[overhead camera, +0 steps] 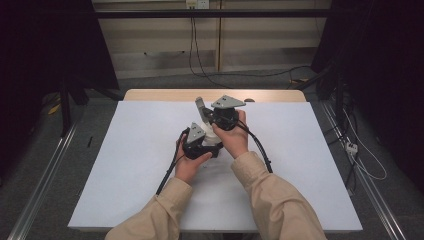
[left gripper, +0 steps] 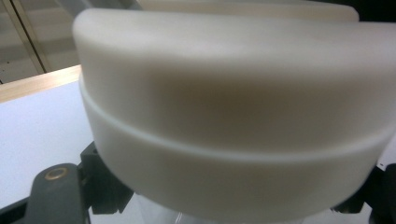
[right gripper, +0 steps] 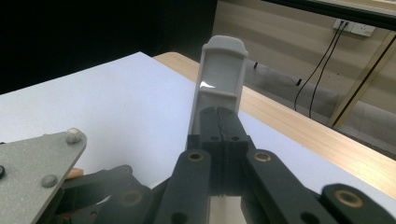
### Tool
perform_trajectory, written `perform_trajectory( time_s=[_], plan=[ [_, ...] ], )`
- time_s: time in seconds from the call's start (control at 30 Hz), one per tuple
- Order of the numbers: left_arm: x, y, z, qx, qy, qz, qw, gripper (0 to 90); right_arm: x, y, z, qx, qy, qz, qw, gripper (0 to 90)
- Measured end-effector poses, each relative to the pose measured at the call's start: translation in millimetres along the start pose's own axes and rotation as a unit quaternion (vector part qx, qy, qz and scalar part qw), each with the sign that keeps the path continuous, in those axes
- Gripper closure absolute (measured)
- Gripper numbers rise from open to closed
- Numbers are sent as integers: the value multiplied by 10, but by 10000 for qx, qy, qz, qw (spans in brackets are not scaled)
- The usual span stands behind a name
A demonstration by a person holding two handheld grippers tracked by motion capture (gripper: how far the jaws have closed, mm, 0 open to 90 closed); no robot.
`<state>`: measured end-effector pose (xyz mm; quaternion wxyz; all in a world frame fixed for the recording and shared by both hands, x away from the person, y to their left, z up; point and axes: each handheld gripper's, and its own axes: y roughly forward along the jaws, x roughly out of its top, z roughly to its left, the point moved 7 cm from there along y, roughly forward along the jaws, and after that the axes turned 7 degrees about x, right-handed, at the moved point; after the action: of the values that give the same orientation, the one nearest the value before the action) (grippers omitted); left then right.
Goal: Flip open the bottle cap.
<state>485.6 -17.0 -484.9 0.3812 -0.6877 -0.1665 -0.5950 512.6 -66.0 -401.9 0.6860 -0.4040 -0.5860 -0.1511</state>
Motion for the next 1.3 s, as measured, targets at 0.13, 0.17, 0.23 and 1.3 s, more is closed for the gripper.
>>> perform_trajectory(
  time_s=[0.13, 0.17, 0.23, 1.3],
  plan=[
    [-2, -2, 6, 15, -25, 15, 10000, 186, 3, 12, 1, 7, -4, 4, 10000, 900],
    [-2, -3, 5, 12, -22, 16, 10000, 187, 5, 17, 4, 9, -5, 2, 10000, 900],
    [-2, -3, 3, 16, -21, 16, 10000, 187, 6, 25, 10, 16, 5, -5, 10000, 900],
    [-4, -5, 3, 24, -23, 31, 10000, 187, -26, 118, 15, 87, 129, 46, 9999, 900]
  ],
)
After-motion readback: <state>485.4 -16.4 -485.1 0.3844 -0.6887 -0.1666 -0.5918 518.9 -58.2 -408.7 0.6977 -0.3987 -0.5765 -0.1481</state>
